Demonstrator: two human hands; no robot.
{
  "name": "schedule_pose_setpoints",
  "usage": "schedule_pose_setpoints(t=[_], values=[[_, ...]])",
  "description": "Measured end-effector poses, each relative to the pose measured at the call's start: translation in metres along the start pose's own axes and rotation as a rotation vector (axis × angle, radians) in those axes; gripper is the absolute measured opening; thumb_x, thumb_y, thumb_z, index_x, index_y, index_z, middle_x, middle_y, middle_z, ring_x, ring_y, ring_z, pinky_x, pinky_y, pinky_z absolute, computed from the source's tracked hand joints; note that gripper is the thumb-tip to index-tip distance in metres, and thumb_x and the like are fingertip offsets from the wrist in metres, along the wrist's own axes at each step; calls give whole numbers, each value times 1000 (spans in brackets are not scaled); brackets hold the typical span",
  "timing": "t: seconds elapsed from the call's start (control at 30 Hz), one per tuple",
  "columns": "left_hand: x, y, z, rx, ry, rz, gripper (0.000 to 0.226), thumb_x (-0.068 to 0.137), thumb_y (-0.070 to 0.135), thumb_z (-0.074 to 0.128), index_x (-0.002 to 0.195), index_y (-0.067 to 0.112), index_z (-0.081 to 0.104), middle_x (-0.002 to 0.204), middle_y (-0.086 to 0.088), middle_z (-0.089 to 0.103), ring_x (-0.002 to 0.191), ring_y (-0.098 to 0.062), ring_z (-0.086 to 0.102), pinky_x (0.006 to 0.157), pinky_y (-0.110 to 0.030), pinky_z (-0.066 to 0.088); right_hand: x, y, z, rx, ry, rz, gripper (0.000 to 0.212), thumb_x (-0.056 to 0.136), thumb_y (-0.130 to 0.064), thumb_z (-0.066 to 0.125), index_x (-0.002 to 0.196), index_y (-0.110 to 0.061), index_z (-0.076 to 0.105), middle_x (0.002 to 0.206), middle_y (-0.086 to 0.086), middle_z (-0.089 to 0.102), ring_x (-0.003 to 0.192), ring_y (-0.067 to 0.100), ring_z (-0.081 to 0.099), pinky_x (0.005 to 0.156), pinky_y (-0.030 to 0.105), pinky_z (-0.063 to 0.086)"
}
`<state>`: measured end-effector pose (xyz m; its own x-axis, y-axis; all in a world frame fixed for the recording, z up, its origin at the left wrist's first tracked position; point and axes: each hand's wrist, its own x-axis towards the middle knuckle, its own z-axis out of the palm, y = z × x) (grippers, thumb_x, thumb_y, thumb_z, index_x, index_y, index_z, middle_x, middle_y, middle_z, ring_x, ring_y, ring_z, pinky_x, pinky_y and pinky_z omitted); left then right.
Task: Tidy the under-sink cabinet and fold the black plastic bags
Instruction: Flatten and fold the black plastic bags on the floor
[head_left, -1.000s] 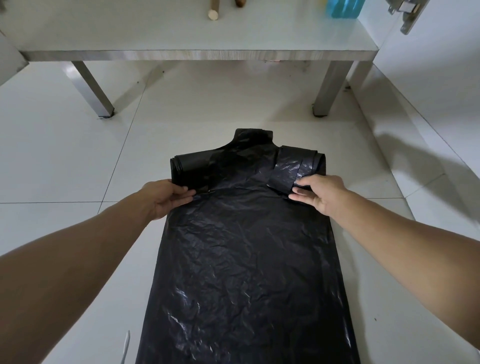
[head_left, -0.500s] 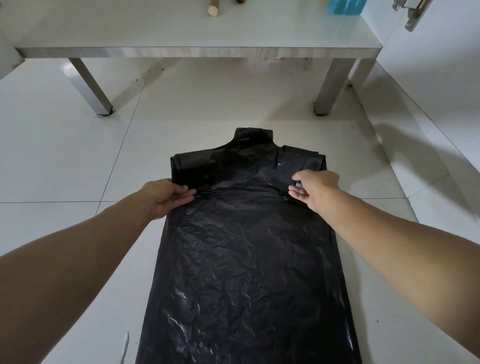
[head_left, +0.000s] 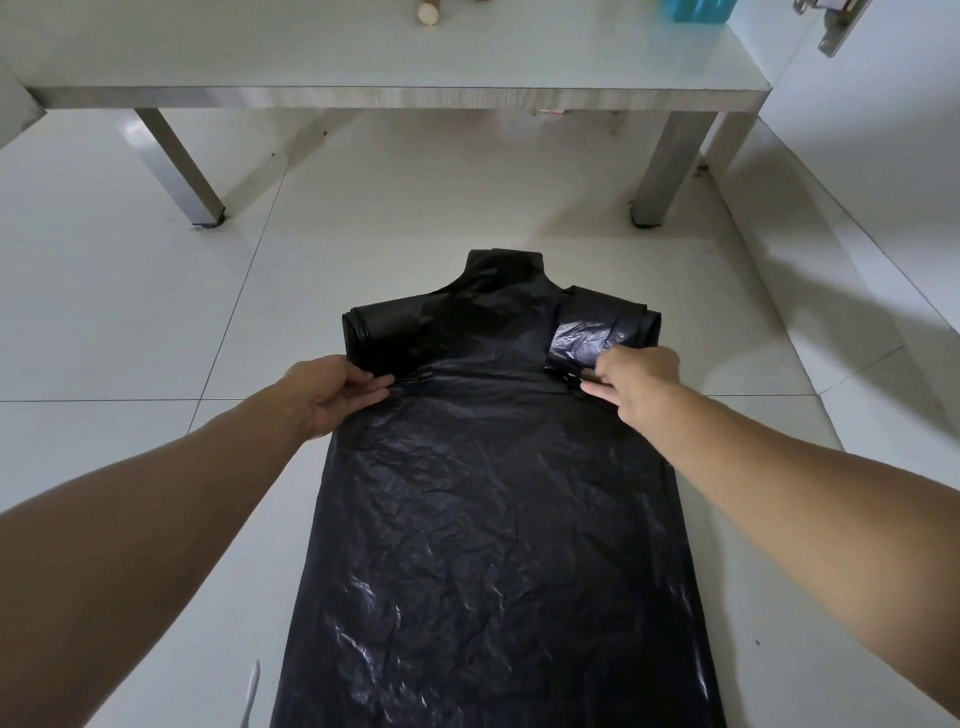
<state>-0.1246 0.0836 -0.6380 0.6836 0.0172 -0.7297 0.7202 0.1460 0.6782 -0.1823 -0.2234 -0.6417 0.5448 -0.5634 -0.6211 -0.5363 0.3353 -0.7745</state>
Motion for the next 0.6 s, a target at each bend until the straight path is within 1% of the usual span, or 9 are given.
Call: schedule_pose_setpoints(t=[0.07, 0.1, 0.17, 0.2, 0.3, 0.4, 0.47, 0.53, 0.6], values=[[-3, 0, 0, -57, 3, 4, 54, 80, -21, 30, 129, -3, 45, 133, -20, 47, 90, -38, 70, 70, -43, 61, 2, -2, -9, 47, -1, 30, 42, 88, 19, 38, 126, 4, 49, 87, 11, 61, 67, 23, 71, 58, 35, 62], [-4, 1, 0, -106, -3, 13, 53, 76, -18, 27, 124, -4, 46, 133, -21, 47, 92, -43, 69, 76, -48, 59, 1, -2, -13, 48, -18, 35, 45, 88, 21, 34, 127, 3, 48, 90, 11, 60, 67, 24, 72, 59, 37, 61], [-11, 3, 1, -210, -21, 4, 40, 78, -6, 26, 113, -5, 47, 131, -24, 47, 98, -49, 64, 90, -55, 52, 4, 0, -23, 75, -82, 21, 48, 89, 22, 27, 128, 2, 46, 108, 13, 56, 72, 29, 72, 67, 40, 60], [-12, 4, 1, -266, -34, -23, 39, 85, 4, 30, 119, -7, 46, 131, -25, 48, 101, -49, 63, 95, -56, 49, 2, 0, -28, 74, -122, 22, 46, 90, 22, 23, 124, 1, 45, 116, 15, 52, 74, 32, 71, 74, 42, 58], [-7, 5, -3, -351, -58, -91, 80, 93, 56, 40, 143, -6, 29, 134, -26, 47, 104, -47, 63, 96, -55, 48, -3, -2, -42, 179, -199, 8, 40, 82, 25, 20, 101, 4, 49, 130, 21, 42, 86, 43, 68, 91, 54, 52], [-7, 7, -4, -308, -52, -95, 107, 81, 80, 39, 145, -5, 27, 139, -25, 45, 101, -45, 65, 92, -54, 52, -5, -6, -54, 299, -266, 71, 32, 69, 13, 26, 87, 1, 49, 127, 25, 55, 100, 50, 65, 85, 59, 53], [-6, 6, -5, -264, -36, -80, 89, 88, 70, 43, 144, 3, 32, 138, -24, 46, 99, -43, 67, 85, -51, 56, -5, -10, -58, 340, -299, 98, 14, 72, 1, 37, 78, -10, 44, 117, 23, 62, 106, 47, 63, 83, 60, 54], [-7, 5, -4, -181, -80, -55, 48, 101, 33, 46, 136, 1, 44, 134, -22, 51, 96, -35, 67, 69, -43, 61, -5, -12, -60, 293, -290, 91, 3, 85, -9, 53, 82, -9, 52, 101, 18, 61, 99, 40, 67, 86, 58, 55], [-7, 3, -4, -102, -110, -40, 32, 100, -1, 37, 128, -2, 53, 130, -19, 55, 94, -29, 63, 62, -35, 61, -4, -14, -61, 132, -322, 56, 5, 88, -7, 63, 84, -4, 62, 89, 14, 61, 80, 28, 70, 80, 42, 60]])
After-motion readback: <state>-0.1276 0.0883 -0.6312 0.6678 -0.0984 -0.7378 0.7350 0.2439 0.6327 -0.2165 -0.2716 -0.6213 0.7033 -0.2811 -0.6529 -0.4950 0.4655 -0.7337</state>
